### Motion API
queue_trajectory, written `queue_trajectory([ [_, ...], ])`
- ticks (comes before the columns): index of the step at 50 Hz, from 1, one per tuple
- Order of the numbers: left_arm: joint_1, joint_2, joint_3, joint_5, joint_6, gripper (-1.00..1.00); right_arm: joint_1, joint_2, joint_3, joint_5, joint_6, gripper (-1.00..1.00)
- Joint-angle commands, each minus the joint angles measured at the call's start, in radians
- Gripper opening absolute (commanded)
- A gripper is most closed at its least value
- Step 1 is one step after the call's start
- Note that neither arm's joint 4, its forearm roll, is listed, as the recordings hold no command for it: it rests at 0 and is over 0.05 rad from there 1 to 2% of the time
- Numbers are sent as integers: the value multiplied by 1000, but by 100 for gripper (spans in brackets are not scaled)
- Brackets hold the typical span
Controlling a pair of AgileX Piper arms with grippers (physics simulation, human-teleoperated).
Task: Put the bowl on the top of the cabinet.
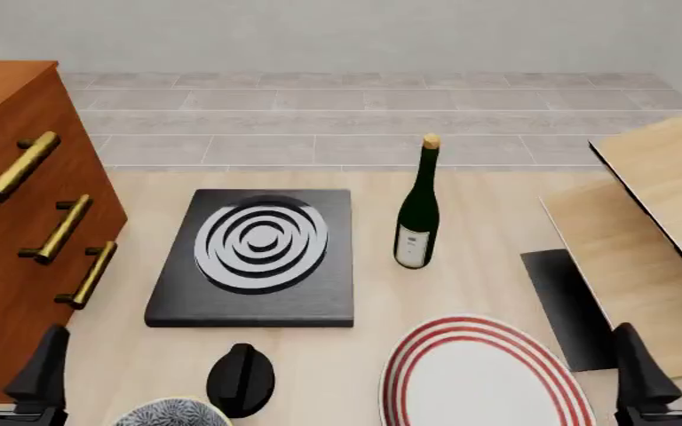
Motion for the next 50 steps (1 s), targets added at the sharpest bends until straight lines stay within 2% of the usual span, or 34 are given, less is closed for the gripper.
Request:
queue_trajectory([
  [1,15,1,0,4,26,100,0,4,-3,-1,0,100],
  [3,-4,12,-2,17,23,100,0,4,-3,-1,0,100],
  [4,-15,-1,-2,-5,49,100,0,5,-3,-1,0,100],
  [6,1,16,-1,15,31,100,0,4,-3,-1,0,100],
  [23,20,0,-5,20,44,100,0,5,-3,-1,0,100],
  [35,-25,-1,-26,36,105,100,0,4,-3,-1,0,100],
  [50,-51,-1,-135,218,106,100,0,4,-3,-1,0,100],
])
